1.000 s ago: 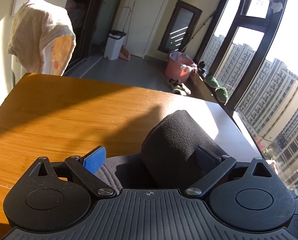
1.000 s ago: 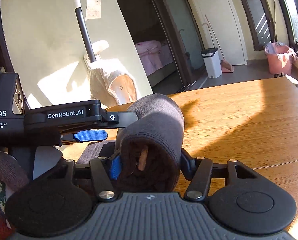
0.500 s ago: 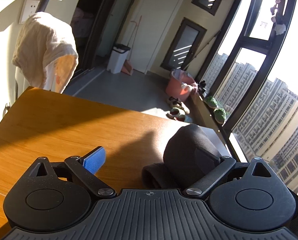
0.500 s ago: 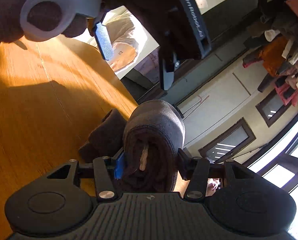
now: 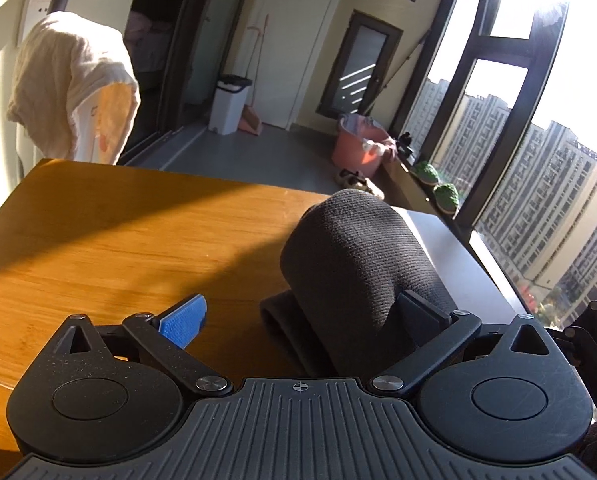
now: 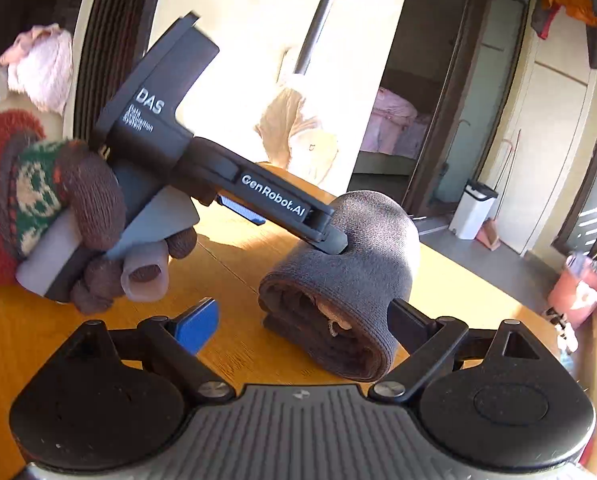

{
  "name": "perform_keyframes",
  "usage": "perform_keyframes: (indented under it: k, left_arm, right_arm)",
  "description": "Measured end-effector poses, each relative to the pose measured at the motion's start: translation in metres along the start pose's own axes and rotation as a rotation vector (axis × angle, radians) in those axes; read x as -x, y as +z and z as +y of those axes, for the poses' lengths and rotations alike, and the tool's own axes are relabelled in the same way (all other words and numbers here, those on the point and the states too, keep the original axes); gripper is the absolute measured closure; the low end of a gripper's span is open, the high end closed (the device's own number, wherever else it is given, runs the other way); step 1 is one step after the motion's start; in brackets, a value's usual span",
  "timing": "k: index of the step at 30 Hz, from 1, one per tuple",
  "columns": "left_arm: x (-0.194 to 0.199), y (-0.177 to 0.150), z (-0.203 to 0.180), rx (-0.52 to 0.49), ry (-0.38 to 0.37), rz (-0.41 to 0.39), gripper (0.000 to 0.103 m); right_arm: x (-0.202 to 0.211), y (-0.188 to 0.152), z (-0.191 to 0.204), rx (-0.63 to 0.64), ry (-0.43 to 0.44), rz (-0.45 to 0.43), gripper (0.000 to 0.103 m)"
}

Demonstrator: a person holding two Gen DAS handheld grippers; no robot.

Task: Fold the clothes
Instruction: 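Release the roll with the right gripper and press it down with the left gripper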

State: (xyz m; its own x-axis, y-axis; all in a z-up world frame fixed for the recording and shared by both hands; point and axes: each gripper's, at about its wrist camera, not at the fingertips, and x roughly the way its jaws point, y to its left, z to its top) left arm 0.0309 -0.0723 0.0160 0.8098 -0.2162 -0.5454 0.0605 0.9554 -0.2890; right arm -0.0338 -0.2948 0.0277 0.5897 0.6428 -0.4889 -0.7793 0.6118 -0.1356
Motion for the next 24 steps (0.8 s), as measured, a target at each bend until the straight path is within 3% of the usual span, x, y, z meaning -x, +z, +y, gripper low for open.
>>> perform_keyframes:
  k: [3, 7, 11, 14, 20, 24]
  left_arm:
    - [0.002, -0.002, 0.001, -0.025, -0.003, -0.007, 0.000]
    - [0.004, -0.003, 0.005, -0.029, -0.014, -0.012, 0.000]
    - [0.004, -0.003, 0.009, -0.026, -0.024, -0.016, 0.000]
    - [0.003, -0.001, 0.009, -0.037, 0.015, -0.024, 0.000]
    - [0.000, 0.003, 0.013, -0.044, 0.026, -0.036, 0.000]
    - [0.001, -0.001, 0.012, -0.049, 0.032, -0.059, 0.000]
  right_arm:
    - [0.011, 0.003, -0.029, -0.088, -0.013, -0.047, 0.000]
    - [-0.006, 0.002, -0.065, -0.348, -0.056, -0.074, 0.000]
    - [-0.052, -0.018, -0.074, -0.484, -0.096, 0.028, 0.000]
    - [-0.065, -0.040, -0.072, -0.673, -0.042, 0.041, 0.000]
    - [-0.058, -0.030, -0.042, -0.542, -0.169, 0.014, 0.000]
    - [-0.034, -0.024, -0.048, -0.531, -0.197, -0.085, 0.000]
